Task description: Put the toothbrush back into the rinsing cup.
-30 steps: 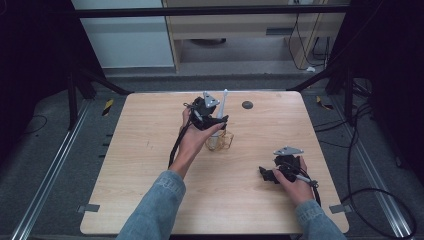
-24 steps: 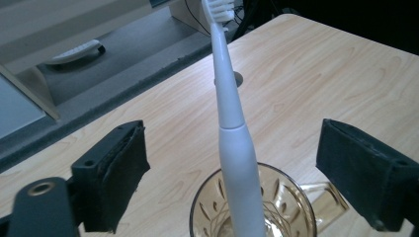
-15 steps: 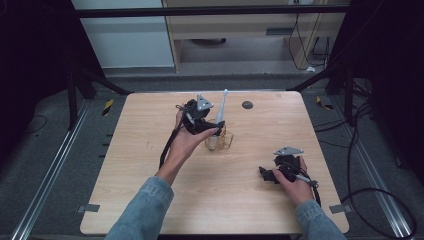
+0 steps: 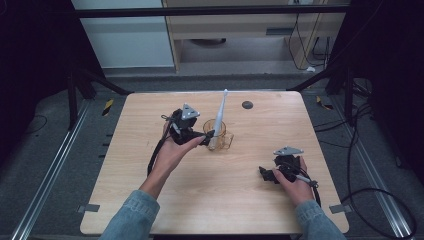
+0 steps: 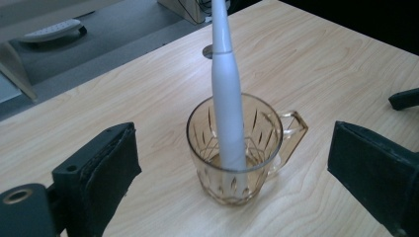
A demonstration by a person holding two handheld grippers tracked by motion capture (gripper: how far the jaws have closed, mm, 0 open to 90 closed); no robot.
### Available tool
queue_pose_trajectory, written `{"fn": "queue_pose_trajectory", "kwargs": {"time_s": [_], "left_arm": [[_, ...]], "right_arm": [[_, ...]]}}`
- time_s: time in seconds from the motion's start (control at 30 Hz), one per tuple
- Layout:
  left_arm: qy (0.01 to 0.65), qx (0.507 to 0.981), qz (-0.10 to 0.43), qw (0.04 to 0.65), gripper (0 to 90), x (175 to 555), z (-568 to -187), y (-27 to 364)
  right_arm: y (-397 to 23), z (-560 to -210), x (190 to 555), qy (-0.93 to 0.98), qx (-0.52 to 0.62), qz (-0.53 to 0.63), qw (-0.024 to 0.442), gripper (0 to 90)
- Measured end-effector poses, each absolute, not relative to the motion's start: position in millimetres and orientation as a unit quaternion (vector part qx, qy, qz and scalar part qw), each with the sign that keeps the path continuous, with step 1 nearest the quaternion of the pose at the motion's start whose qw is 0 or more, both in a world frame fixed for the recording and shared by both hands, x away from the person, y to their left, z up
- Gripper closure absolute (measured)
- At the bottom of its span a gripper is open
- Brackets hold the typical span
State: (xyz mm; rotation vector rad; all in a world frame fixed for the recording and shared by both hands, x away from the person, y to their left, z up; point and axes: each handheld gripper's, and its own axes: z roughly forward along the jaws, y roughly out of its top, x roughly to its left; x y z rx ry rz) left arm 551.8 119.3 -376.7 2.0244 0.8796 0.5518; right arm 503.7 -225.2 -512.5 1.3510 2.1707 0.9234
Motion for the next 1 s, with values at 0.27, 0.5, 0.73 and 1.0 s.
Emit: {"fn": "queue_pose_trajectory", "kwargs": {"time_s": [0.27, 0.5, 0.73, 1.0], "left_arm": [[0.363, 0.812, 0.212, 0.405, 4.8, 538, -386, 142], [0.362, 0.819, 0.212, 0.39, 4.9, 535, -395, 149], [0.377, 0.825, 0.216, 0.362, 5.2, 535, -417, 162], [0.41, 0.816, 0.216, 0.345, 5.5, 537, -440, 180]], "right_arm": [[-225, -513, 504, 0.781, 0.486, 0.332, 0.21, 0.3], [-225, -513, 504, 0.781, 0.486, 0.332, 0.21, 0.3], [-225, -513, 504, 0.781, 0.486, 0.332, 0.21, 0.3], [-225, -513, 504, 0.781, 0.486, 0.332, 0.21, 0.3]]}}
